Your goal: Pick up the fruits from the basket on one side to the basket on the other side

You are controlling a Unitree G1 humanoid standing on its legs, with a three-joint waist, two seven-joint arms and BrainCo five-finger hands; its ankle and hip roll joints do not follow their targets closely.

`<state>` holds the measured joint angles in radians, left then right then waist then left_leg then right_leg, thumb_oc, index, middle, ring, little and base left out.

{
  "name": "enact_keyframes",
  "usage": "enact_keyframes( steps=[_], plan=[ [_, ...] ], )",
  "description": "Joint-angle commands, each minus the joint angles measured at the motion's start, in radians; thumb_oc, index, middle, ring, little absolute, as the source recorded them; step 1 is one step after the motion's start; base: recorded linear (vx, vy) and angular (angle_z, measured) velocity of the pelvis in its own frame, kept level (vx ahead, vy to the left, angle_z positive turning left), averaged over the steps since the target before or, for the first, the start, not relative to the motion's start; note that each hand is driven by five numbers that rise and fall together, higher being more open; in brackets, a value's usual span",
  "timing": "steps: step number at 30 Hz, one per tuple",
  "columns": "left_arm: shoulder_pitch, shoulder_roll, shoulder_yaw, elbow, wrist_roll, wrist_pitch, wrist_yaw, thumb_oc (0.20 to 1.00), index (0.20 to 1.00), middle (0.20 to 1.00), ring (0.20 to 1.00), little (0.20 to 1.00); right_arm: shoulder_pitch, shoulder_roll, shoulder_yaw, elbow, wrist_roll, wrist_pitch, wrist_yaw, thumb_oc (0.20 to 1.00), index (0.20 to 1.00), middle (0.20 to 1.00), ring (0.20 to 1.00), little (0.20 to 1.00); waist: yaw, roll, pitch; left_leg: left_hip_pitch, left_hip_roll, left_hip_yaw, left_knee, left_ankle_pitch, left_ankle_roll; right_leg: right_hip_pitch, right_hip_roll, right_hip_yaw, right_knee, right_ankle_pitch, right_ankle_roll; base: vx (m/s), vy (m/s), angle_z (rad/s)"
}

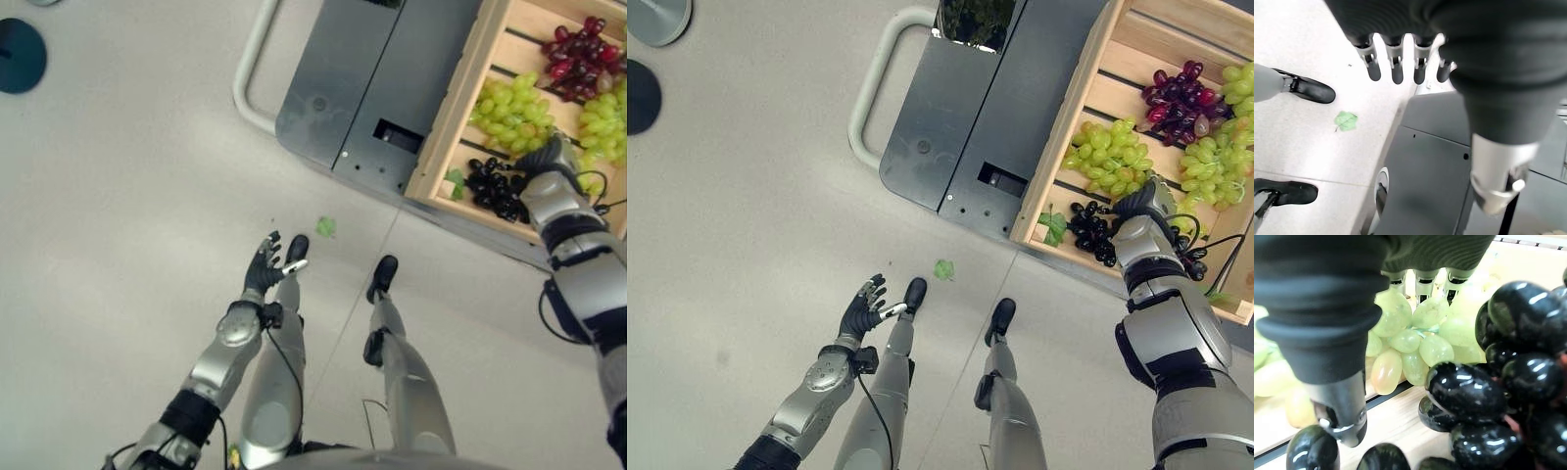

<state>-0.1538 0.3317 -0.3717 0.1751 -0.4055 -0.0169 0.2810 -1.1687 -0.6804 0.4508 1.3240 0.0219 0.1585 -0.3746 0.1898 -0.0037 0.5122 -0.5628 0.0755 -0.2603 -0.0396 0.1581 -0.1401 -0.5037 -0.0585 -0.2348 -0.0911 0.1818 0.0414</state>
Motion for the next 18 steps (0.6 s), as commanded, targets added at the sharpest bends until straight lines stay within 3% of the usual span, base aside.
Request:
enact_keyframes(
  steps=[1, 2, 3, 4, 18],
  plan=[
    [0.004, 0.003, -0.045, -0.123, 0.012, -0.046, 0.022, 1.0, 1.0, 1.0, 1.0, 1.0, -0.056, 0.006, 0.073, 0.012, -0.042, -0.011, 0.005, 1.0, 1.0, 1.0, 1.0, 1.0, 0.036, 0.008, 0.008, -0.005, -0.034, 0.015, -0.048, 0.006, 0.017, 0.012, -0.049, 0.013, 0.004, 0.015, 0.119, 0.0, 0.0, 0.0],
    [0.002, 0.0, -0.05, -0.128, 0.012, -0.047, 0.024, 1.0, 1.0, 1.0, 1.0, 1.0, -0.054, 0.011, 0.082, 0.018, -0.065, -0.008, 0.007, 0.63, 0.63, 0.63, 0.63, 0.63, 0.04, 0.012, 0.008, -0.01, -0.035, 0.012, -0.048, 0.007, 0.016, 0.008, -0.049, 0.011, 0.004, 0.016, 0.12, 0.0, 0.0, 0.0],
    [0.0, 0.0, -0.052, -0.132, 0.012, -0.049, 0.026, 1.0, 1.0, 1.0, 1.0, 1.0, -0.052, 0.014, 0.084, 0.023, -0.077, -0.005, 0.005, 0.319, 0.319, 0.319, 0.319, 0.319, 0.043, 0.015, 0.008, -0.014, -0.037, 0.009, -0.048, 0.008, 0.017, 0.006, -0.049, 0.01, 0.004, 0.016, 0.12, 0.0, 0.0, 0.0],
    [-0.002, 0.001, -0.054, -0.136, 0.014, -0.051, 0.027, 1.0, 1.0, 1.0, 1.0, 1.0, -0.05, 0.012, 0.085, 0.03, -0.09, -0.003, 0.008, 0.2, 0.2, 0.2, 0.2, 0.2, 0.046, 0.019, 0.008, -0.019, -0.038, 0.006, -0.048, 0.01, 0.016, 0.005, -0.05, 0.007, 0.004, 0.015, 0.12, 0.0, -0.011, 0.04],
    [-0.034, -0.01, -0.066, -0.135, 0.015, -0.061, 0.053, 1.0, 1.0, 1.0, 1.0, 1.0, -0.014, 0.042, 0.063, 0.008, -0.134, 0.005, -0.037, 0.2, 0.2, 0.2, 0.2, 0.2, 0.052, 0.029, 0.008, -0.039, -0.054, -0.015, -0.048, 0.023, 0.016, -0.001, -0.061, -0.014, 0.004, 0.023, 0.126, -0.01, 0.001, 0.05]
  ],
)
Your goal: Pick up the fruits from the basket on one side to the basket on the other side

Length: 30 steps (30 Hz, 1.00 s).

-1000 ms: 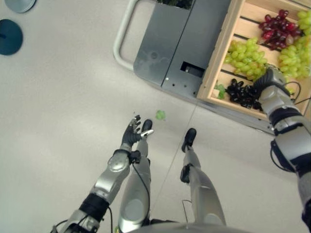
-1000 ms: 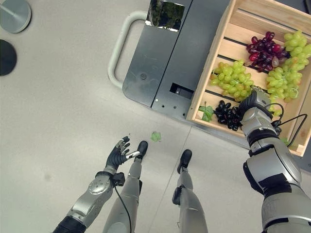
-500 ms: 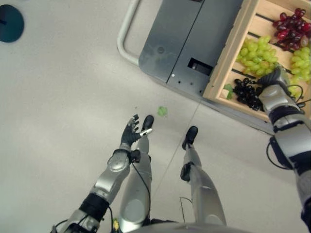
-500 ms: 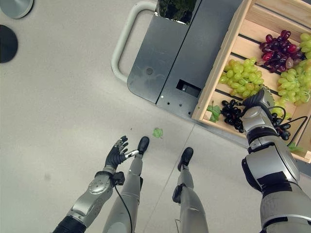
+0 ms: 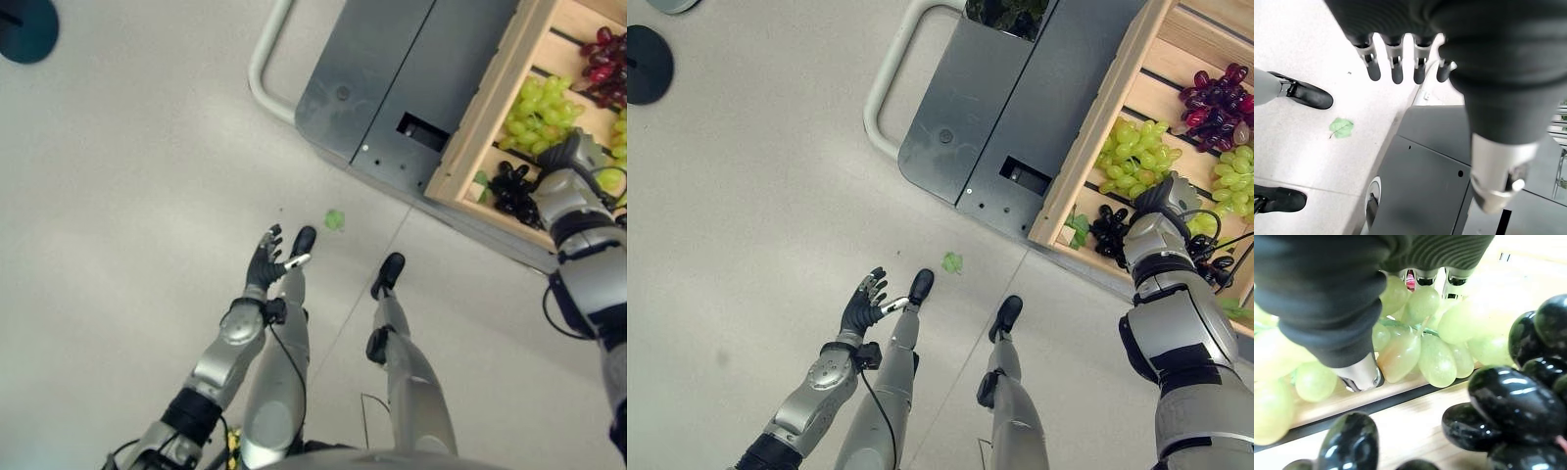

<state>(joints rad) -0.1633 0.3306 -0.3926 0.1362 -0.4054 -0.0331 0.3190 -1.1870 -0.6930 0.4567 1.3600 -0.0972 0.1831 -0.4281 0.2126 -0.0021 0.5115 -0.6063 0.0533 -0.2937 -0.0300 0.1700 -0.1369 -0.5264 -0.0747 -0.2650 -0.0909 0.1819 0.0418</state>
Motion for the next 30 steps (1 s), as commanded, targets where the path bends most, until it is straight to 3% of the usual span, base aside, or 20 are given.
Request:
enact_keyframes(
  steps=[1, 9, 16, 25, 29, 30],
  plan=[
    [-0.026, -0.008, -0.043, -0.097, 0.013, -0.046, 0.019, 1.0, 1.0, 1.0, 1.0, 1.0, 0.009, 0.06, 0.058, -0.034, -0.016, -0.021, 0.013, 0.2, 0.2, 0.2, 0.2, 0.2, 0.028, 0.027, 0.009, 0.006, -0.032, 0.018, -0.057, 0.011, 0.014, 0.023, -0.046, 0.018, 0.004, 0.025, 0.126, -0.04, 0.043, 0.01],
    [-0.023, 0.001, -0.026, -0.087, 0.005, -0.049, 0.037, 1.0, 1.0, 1.0, 1.0, 1.0, 0.074, 0.094, 0.027, -0.109, 0.032, -0.046, -0.012, 0.2, 0.2, 0.2, 0.2, 0.2, 0.021, 0.006, 0.009, 0.017, -0.033, 0.021, -0.057, 0.015, 0.018, 0.036, -0.051, 0.019, 0.004, 0.03, 0.125, -0.02, 0.014, 0.03],
    [0.008, 0.025, 0.035, -0.082, 0.002, -0.052, 0.061, 1.0, 1.0, 1.0, 1.0, 1.0, 0.224, 0.074, 0.016, -0.405, 0.034, -0.073, -0.039, 0.2, 0.2, 0.2, 0.2, 0.2, -0.01, -0.05, 0.009, 0.055, -0.027, 0.027, -0.057, 0.013, 0.02, 0.068, -0.053, 0.023, 0.004, 0.033, 0.125, -0.01, 0.006, 0.03],
    [0.066, 0.085, 0.111, -0.074, -0.014, -0.054, 0.063, 1.0, 1.0, 1.0, 1.0, 1.0, 0.473, -0.094, -0.092, -0.859, -0.005, -0.109, -0.001, 0.2, 0.2, 0.2, 0.2, 0.2, -0.047, -0.12, 0.009, 0.173, -0.024, 0.061, -0.057, -0.008, 0.035, 0.162, -0.062, 0.044, 0.004, 0.026, 0.124, 0.0, 0.016, -0.04],
    [0.082, 0.108, 0.125, -0.083, -0.019, -0.052, 0.047, 1.0, 1.0, 1.0, 1.0, 1.0, 0.51, -0.148, -0.109, -0.94, 0.006, -0.129, 0.035, 0.2, 0.2, 0.2, 0.2, 0.2, -0.052, -0.136, 0.009, 0.213, -0.022, 0.073, -0.057, -0.016, 0.04, 0.195, -0.063, 0.051, 0.004, 0.023, 0.125, 0.01, 0.02, -0.09],
    [0.095, 0.126, 0.145, -0.091, -0.022, -0.052, 0.035, 1.0, 1.0, 1.0, 1.0, 1.0, 0.523, -0.197, -0.119, -0.992, 0.022, -0.145, 0.06, 0.2, 0.2, 0.2, 0.2, 0.2, -0.055, -0.15, 0.009, 0.236, -0.02, 0.081, -0.057, -0.019, 0.043, 0.214, -0.063, 0.056, 0.004, 0.02, 0.125, 0.01, 0.006, -0.06]
  ],
)
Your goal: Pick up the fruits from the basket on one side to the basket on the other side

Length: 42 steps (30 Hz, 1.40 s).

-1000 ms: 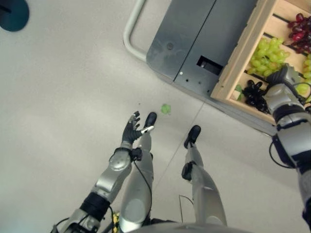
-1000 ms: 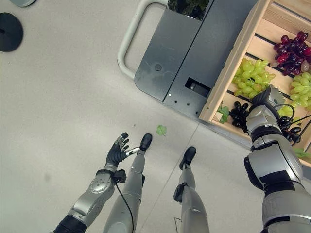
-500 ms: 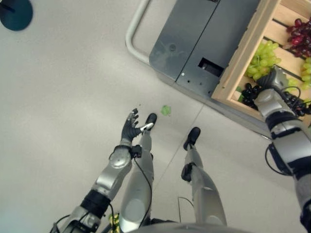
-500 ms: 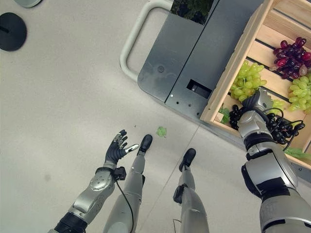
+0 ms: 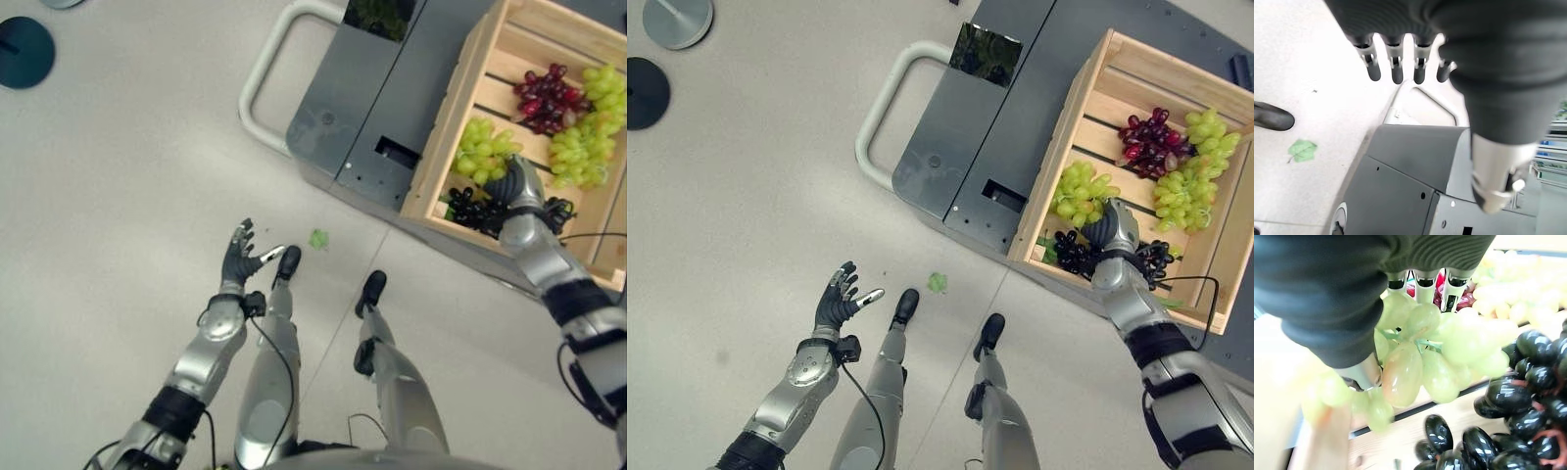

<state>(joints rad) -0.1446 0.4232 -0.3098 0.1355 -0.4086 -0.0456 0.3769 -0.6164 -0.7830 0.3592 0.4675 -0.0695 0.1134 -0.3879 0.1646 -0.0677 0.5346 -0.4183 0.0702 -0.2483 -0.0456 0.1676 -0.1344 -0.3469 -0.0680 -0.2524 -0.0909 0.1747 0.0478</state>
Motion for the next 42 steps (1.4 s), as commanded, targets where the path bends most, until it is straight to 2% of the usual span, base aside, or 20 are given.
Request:
enact_keyframes(
  steps=[1, 7, 9, 11, 12, 13, 14, 15, 17, 18, 22, 24, 28, 29, 30, 32, 34, 37, 40, 42],
  plan=[
    [0.078, 0.033, 0.061, -0.092, -0.019, -0.039, -0.023, 1.0, 1.0, 1.0, 1.0, 1.0, -0.044, -0.108, -0.024, -0.102, -0.005, -0.075, 0.021, 0.2, 0.2, 0.2, 0.2, 0.2, -0.005, -0.084, -0.015, 0.05, -0.037, 0.037, -0.042, -0.017, 0.041, 0.036, -0.07, 0.045, 0.004, 0.027, 0.119, 0.01, 0.014, -0.06],
    [0.114, 0.079, 0.107, -0.113, -0.033, -0.035, -0.059, 1.0, 1.0, 1.0, 1.0, 1.0, -0.036, -0.28, -0.033, -0.197, 0.059, -0.101, 0.107, 0.2, 0.2, 0.2, 0.2, 0.2, -0.017, -0.122, -0.031, 0.113, -0.035, 0.057, -0.042, -0.031, 0.048, 0.086, -0.073, 0.056, 0.004, 0.019, 0.121, 0.04, 0.009, -0.1],
    [0.133, 0.097, 0.128, -0.116, -0.037, -0.033, -0.078, 1.0, 1.0, 1.0, 1.0, 1.0, -0.035, -0.369, -0.034, -0.204, 0.092, -0.103, 0.144, 0.2, 0.2, 0.2, 0.2, 0.2, -0.027, -0.142, -0.052, 0.127, -0.037, 0.062, -0.042, -0.038, 0.05, 0.098, -0.074, 0.058, 0.004, 0.017, 0.122, 0.05, -0.002, -0.05],
    [0.14, 0.105, 0.136, -0.119, -0.037, -0.032, -0.082, 1.0, 1.0, 1.0, 1.0, 1.0, -0.038, -0.401, -0.032, -0.201, 0.1, -0.101, 0.157, 0.2, 0.2, 0.2, 0.2, 0.2, -0.03, -0.149, -0.059, 0.132, -0.036, 0.064, -0.042, -0.04, 0.051, 0.102, -0.075, 0.058, 0.004, 0.017, 0.122, 0.03, 0.008, -0.04],
    [0.154, 0.119, 0.148, -0.126, -0.038, -0.029, -0.095, 1.0, 1.0, 1.0, 1.0, 1.0, -0.044, -0.461, -0.025, -0.215, 0.109, -0.1, 0.185, 0.2, 0.2, 0.2, 0.2, 0.2, -0.037, -0.16, -0.069, 0.139, -0.035, 0.069, -0.042, -0.042, 0.051, 0.108, -0.076, 0.062, 0.004, 0.017, 0.123, 0.03, 0.012, -0.05],
    [0.155, 0.118, 0.149, -0.127, -0.038, -0.029, -0.095, 1.0, 1.0, 1.0, 1.0, 1.0, -0.045, -0.461, -0.023, -0.215, 0.11, -0.1, 0.186, 0.2, 0.2, 0.2, 0.2, 0.2, -0.037, -0.159, -0.069, 0.139, -0.035, 0.069, -0.042, -0.043, 0.051, 0.108, -0.076, 0.062, 0.004, 0.017, 0.123, 0.04, 0.013, -0.06],
    [0.171, 0.136, 0.167, -0.138, -0.034, -0.026, -0.109, 1.0, 1.0, 1.0, 1.0, 1.0, -0.052, -0.524, -0.015, -0.237, 0.115, -0.1, 0.224, 0.2, 0.2, 0.2, 0.2, 0.2, -0.044, -0.168, -0.08, 0.145, -0.035, 0.075, -0.042, -0.045, 0.051, 0.113, -0.077, 0.063, 0.004, 0.016, 0.125, 0.02, 0.006, -0.05],
    [0.172, 0.135, 0.168, -0.14, -0.034, -0.025, -0.11, 1.0, 1.0, 1.0, 1.0, 1.0, -0.053, -0.525, -0.014, -0.238, 0.115, -0.099, 0.225, 0.2, 0.2, 0.2, 0.2, 0.2, -0.044, -0.168, -0.081, 0.145, -0.036, 0.075, -0.042, -0.045, 0.051, 0.113, -0.077, 0.063, 0.004, 0.016, 0.125, 0.03, 0.016, -0.07],
    [0.187, 0.159, 0.185, -0.152, -0.021, -0.023, -0.126, 1.0, 1.0, 1.0, 1.0, 1.0, -0.065, -0.587, -0.007, -0.268, 0.129, -0.103, 0.253, 0.2, 0.2, 0.2, 0.2, 0.2, -0.052, -0.176, -0.094, 0.152, -0.035, 0.08, -0.042, -0.048, 0.051, 0.117, -0.078, 0.065, 0.004, 0.015, 0.126, 0.03, 0.018, -0.08],
    [0.197, 0.174, 0.197, -0.159, -0.01, -0.019, -0.139, 1.0, 1.0, 1.0, 1.0, 1.0, -0.084, -0.633, 0.01, -0.294, 0.136, -0.104, 0.283, 0.2, 0.2, 0.2, 0.2, 0.2, -0.058, -0.181, -0.103, 0.157, -0.035, 0.084, -0.042, -0.051, 0.05, 0.119, -0.079, 0.069, 0.004, 0.014, 0.127, 0.04, 0.016, -0.04],
    [0.199, 0.22, 0.213, -0.177, 0.016, -0.016, -0.179, 1.0, 1.0, 1.0, 1.0, 1.0, -0.154, -0.723, 0.073, -0.366, 0.156, -0.118, 0.345, 0.2, 0.2, 0.2, 0.2, 0.2, -0.069, -0.2, -0.133, 0.173, -0.035, 0.094, -0.042, -0.059, 0.051, 0.13, -0.079, 0.074, 0.004, 0.012, 0.13, 0.04, 0.011, -0.06],
    [0.188, 0.25, 0.22, -0.187, 0.021, -0.015, -0.205, 1.0, 1.0, 1.0, 1.0, 1.0, -0.229, -0.765, 0.151, -0.418, 0.151, -0.114, 0.397, 0.2, 0.2, 0.2, 0.2, 0.2, -0.07, -0.21, -0.155, 0.189, -0.034, 0.102, -0.042, -0.067, 0.051, 0.143, -0.08, 0.081, 0.004, 0.01, 0.132, 0.04, -0.002, -0.14],
    [0.164, 0.282, 0.225, -0.192, 0.037, -0.005, -0.229, 1.0, 1.0, 1.0, 1.0, 1.0, -0.338, -0.777, 0.253, -0.465, 0.14, -0.107, 0.436, 0.2, 0.2, 0.2, 0.2, 0.2, -0.074, -0.216, -0.181, 0.208, -0.036, 0.106, -0.042, -0.075, 0.051, 0.159, -0.083, 0.084, 0.006, 0.007, 0.133, 0.03, -0.002, -0.11],
    [0.146, 0.301, 0.219, -0.193, 0.043, -0.003, -0.234, 1.0, 1.0, 1.0, 1.0, 1.0, -0.386, -0.772, 0.297, -0.477, 0.135, -0.105, 0.445, 0.2, 0.2, 0.2, 0.2, 0.2, -0.073, -0.219, -0.189, 0.215, -0.038, 0.107, -0.042, -0.078, 0.052, 0.166, -0.084, 0.084, 0.007, 0.006, 0.134, 0.05, 0.005, -0.04],
    [0.109, 0.337, 0.199, -0.195, 0.057, 0.001, -0.252, 1.0, 1.0, 1.0, 1.0, 1.0, -0.501, -0.754, 0.406, -0.473, 0.124, -0.097, 0.459, 0.2, 0.2, 0.2, 0.2, 0.2, -0.073, -0.221, -0.206, 0.231, -0.038, 0.111, -0.042, -0.084, 0.054, 0.18, -0.089, 0.083, 0.01, 0.003, 0.135, 0.04, 0.008, -0.04],
    [0.086, 0.357, 0.188, -0.198, 0.065, 0.004, -0.26, 1.0, 1.0, 1.0, 1.0, 1.0, -0.566, -0.738, 0.47, -0.469, 0.123, -0.094, 0.469, 0.2, 0.2, 0.2, 0.2, 0.2, -0.073, -0.22, -0.214, 0.239, -0.039, 0.111, -0.042, -0.087, 0.055, 0.187, -0.09, 0.084, 0.012, 0.002, 0.136, 0.02, 0.005, -0.01],
    [0.018, 0.391, 0.15, -0.204, 0.092, 0.006, -0.273, 1.0, 1.0, 1.0, 1.0, 1.0, -0.719, -0.689, 0.63, -0.437, 0.119, -0.085, 0.49, 0.2, 0.2, 0.2, 0.2, 0.2, -0.08, -0.214, -0.228, 0.256, -0.039, 0.114, -0.042, -0.092, 0.056, 0.203, -0.094, 0.083, 0.015, -0.001, 0.138, 0.0, 0.0, 0.0],
    [-0.075, 0.391, 0.097, -0.197, 0.111, 0.005, -0.265, 1.0, 1.0, 1.0, 1.0, 1.0, -0.832, -0.626, 0.755, -0.401, 0.104, -0.069, 0.516, 0.2, 0.2, 0.2, 0.2, 0.2, -0.088, -0.205, -0.25, 0.276, -0.04, 0.114, -0.042, -0.1, 0.059, 0.224, -0.099, 0.081, 0.019, -0.004, 0.14, 0.02, 0.0, 0.02],
    [-0.188, 0.367, 0.022, -0.167, 0.133, 0.001, -0.25, 1.0, 1.0, 1.0, 1.0, 1.0, -0.88, -0.53, 0.822, -0.344, 0.084, -0.061, 0.53, 0.2, 0.2, 0.2, 0.2, 0.2, -0.087, -0.199, -0.269, 0.291, -0.042, 0.116, -0.042, -0.105, 0.062, 0.242, -0.103, 0.081, 0.02, -0.007, 0.14, 0.01, 0.0, 0.01],
    [-0.238, 0.346, -0.016, -0.148, 0.149, 0.007, -0.244, 1.0, 1.0, 1.0, 1.0, 1.0, -0.869, -0.474, 0.826, -0.322, 0.063, -0.053, 0.541, 0.2, 0.2, 0.2, 0.2, 0.2, -0.084, -0.195, -0.285, 0.299, -0.043, 0.117, -0.042, -0.108, 0.064, 0.25, -0.104, 0.079, 0.02, -0.008, 0.141, 0.0, 0.0, 0.0]
  ],
)
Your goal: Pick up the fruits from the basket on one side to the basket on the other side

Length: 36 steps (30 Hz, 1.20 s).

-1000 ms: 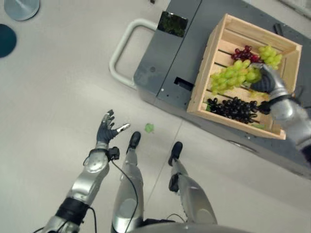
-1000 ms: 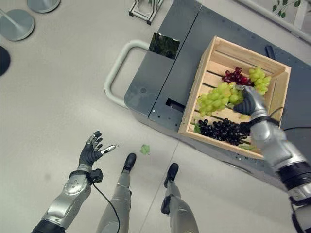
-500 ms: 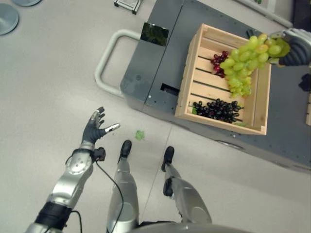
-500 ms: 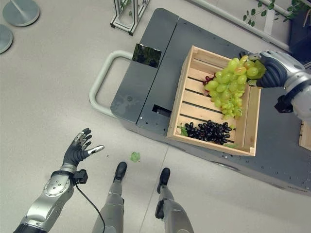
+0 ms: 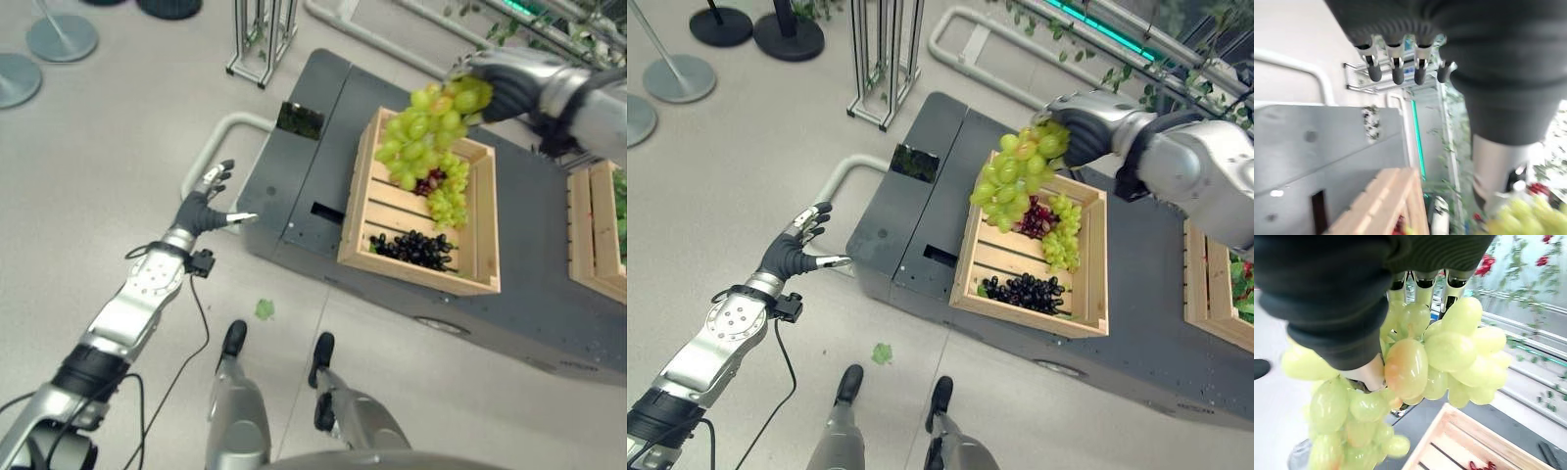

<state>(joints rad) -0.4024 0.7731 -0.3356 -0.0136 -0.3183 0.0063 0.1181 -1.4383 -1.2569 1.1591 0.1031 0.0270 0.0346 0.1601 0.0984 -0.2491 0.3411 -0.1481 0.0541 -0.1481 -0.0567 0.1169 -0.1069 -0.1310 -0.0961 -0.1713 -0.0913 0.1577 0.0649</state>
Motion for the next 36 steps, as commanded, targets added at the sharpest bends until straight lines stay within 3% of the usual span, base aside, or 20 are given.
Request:
enact_keyframes(
  steps=[1, 17, 29, 36],
  plan=[
    [-0.006, -0.017, -0.008, 0.01, 0.072, -0.043, 0.017, 1.0, 1.0, 1.0, 1.0, 1.0, -0.034, 0.031, 0.019, 0.056, -0.045, 0.031, -0.006, 0.2, 0.2, 0.2, 0.2, 0.2, -0.016, -0.011, -0.099, 0.032, -0.028, 0.016, -0.031, -0.06, 0.038, 0.039, -0.077, -0.001, 0.019, 0.008, 0.125, 0.0, 0.0, 0.0],
    [-0.133, -0.179, -0.19, 0.207, 0.172, 0.012, -0.002, 1.0, 1.0, 1.0, 1.0, 1.0, 0.186, 0.416, -0.146, 0.295, -0.217, 0.084, -0.013, 0.2, 0.2, 0.2, 0.2, 0.2, 0.014, 0.03, -0.187, 0.056, -0.046, 0.025, -0.031, -0.074, 0.059, 0.065, -0.088, 0.005, 0.016, 0.013, 0.125, 0.01, 0.003, 0.0],
    [-0.117, -0.301, -0.242, 0.322, 0.158, 0.031, 0.0, 1.0, 1.0, 1.0, 1.0, 1.0, 0.25, 0.587, -0.213, 0.32, -0.23, 0.089, -0.036, 0.2, 0.2, 0.2, 0.2, 0.2, 0.012, 0.037, -0.217, 0.071, -0.048, 0.027, -0.031, -0.084, 0.067, 0.078, -0.089, 0.006, 0.016, 0.009, 0.122, 0.03, 0.006, -0.02],
    [-0.127, -0.372, -0.204, 0.406, 0.165, 0.037, 0.095, 1.0, 1.0, 1.0, 1.0, 1.0, 0.296, 0.654, -0.273, 0.239, -0.185, 0.082, -0.078, 0.2, 0.2, 0.2, 0.2, 0.2, 0.003, 0.031, -0.227, 0.082, -0.045, 0.034, -0.031, -0.091, 0.068, 0.084, -0.086, 0.015, 0.019, 0.001, 0.118, 0.01, -0.003, 0.0]
  ],
)
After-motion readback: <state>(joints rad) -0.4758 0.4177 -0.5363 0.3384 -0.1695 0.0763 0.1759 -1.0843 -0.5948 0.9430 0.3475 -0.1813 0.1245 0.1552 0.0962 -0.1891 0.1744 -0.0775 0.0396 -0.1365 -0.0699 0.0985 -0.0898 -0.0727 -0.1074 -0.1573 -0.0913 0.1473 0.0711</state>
